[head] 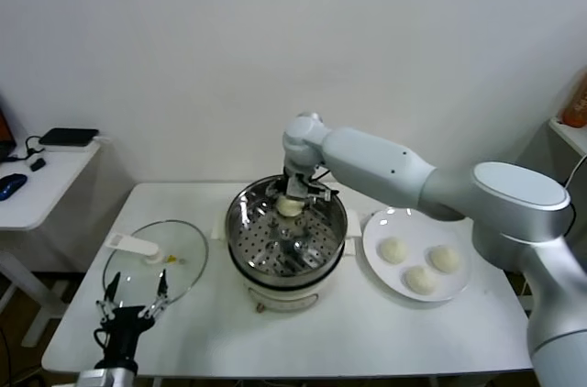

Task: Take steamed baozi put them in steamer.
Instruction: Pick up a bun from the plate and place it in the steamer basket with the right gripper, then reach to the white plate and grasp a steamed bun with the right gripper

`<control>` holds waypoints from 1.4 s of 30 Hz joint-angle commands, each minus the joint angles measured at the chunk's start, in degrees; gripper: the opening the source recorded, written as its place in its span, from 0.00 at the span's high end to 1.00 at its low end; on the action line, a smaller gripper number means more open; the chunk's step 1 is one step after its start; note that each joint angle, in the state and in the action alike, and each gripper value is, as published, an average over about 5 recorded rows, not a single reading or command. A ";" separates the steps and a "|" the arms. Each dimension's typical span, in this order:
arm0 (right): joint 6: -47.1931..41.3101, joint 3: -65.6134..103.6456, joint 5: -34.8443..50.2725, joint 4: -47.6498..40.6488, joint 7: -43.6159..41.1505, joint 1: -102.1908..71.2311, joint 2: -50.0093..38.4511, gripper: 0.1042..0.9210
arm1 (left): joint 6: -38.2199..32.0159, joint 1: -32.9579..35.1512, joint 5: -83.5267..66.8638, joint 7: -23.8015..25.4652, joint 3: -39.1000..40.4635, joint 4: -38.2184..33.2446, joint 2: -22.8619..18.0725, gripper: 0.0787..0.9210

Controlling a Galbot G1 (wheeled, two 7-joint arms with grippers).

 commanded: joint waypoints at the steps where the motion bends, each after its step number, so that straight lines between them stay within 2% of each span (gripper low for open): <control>1: 1.07 0.17 1.11 0.90 -0.12 0.51 -0.26 0.12 | -0.05 0.04 -0.11 -0.04 -0.05 -0.27 -0.06 0.12; 8: -0.50 -5.77 13.57 8.83 -3.56 8.69 -5.00 0.12 | 0.50 -0.11 0.07 0.01 0.03 -0.90 -0.42 0.12; 15: -3.90 -12.81 27.24 14.77 -5.72 20.58 -13.30 0.12 | 1.32 -0.74 0.57 0.08 0.47 -1.87 -0.83 0.12; 18: -9.20 -16.86 33.89 15.20 -6.01 25.11 -17.41 0.12 | 1.43 -0.55 0.84 0.12 0.61 -2.15 -0.73 0.12; 23: -22.91 -25.21 47.17 15.38 -4.41 29.84 -24.12 0.12 | 2.38 -0.24 0.53 0.23 1.21 -4.57 -1.25 0.12; 29: -33.47 -26.76 55.52 15.16 -1.40 27.91 -31.09 0.12 | 3.03 -0.92 1.26 0.29 2.01 -5.86 -1.67 0.12; 34: -40.10 -25.90 58.22 15.08 0.52 24.69 -35.42 0.12 | 3.00 -0.82 1.63 0.37 2.46 -6.10 -1.40 0.12; 42: -43.49 -21.51 53.15 15.15 2.11 15.83 -39.93 0.12 | 2.89 -0.80 1.97 0.49 2.21 -5.99 -1.00 0.12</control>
